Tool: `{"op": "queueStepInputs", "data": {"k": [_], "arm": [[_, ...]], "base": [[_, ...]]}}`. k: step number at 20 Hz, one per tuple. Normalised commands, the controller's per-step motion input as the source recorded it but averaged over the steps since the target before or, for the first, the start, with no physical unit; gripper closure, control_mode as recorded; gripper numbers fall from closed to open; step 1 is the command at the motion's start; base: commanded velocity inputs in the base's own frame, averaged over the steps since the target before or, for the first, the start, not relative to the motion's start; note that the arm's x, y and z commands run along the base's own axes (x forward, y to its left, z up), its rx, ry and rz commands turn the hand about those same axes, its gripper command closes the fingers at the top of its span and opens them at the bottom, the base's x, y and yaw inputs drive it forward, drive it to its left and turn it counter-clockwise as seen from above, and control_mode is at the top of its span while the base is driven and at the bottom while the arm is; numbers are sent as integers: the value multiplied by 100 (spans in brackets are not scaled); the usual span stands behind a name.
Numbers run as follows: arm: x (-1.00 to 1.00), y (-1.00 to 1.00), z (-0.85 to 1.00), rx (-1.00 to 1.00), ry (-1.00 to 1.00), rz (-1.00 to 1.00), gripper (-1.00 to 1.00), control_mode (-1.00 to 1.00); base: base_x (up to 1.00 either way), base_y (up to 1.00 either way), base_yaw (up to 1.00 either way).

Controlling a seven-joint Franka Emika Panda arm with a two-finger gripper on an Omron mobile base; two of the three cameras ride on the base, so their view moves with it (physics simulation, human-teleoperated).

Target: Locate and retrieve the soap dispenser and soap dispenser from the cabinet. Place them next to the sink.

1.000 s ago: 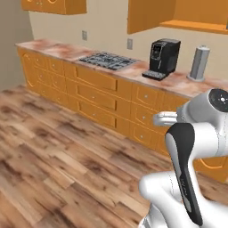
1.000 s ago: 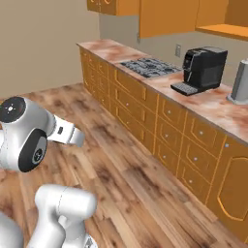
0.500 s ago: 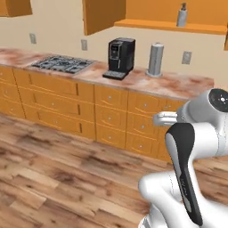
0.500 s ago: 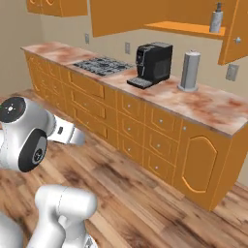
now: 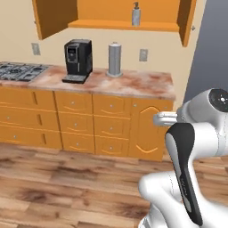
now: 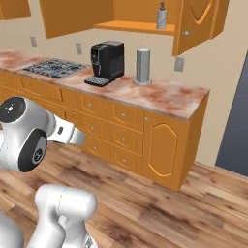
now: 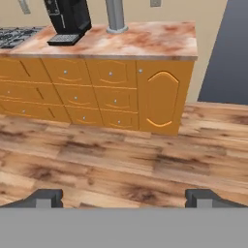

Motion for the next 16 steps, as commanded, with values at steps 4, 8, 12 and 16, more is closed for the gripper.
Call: {"op": "queueStepInputs", "data": {"k": [4,8,12,16], "arm": [[0,0,0,0,0,0,-100,100],[0,0,0,0,0,0,-100,100],[0,0,0,0,0,0,-100,100],[0,0,0,0,0,0,-100,100]], "base": [[27,24,-35],[48,43,-31],[47,55,-25],[41,56,-24]]}}
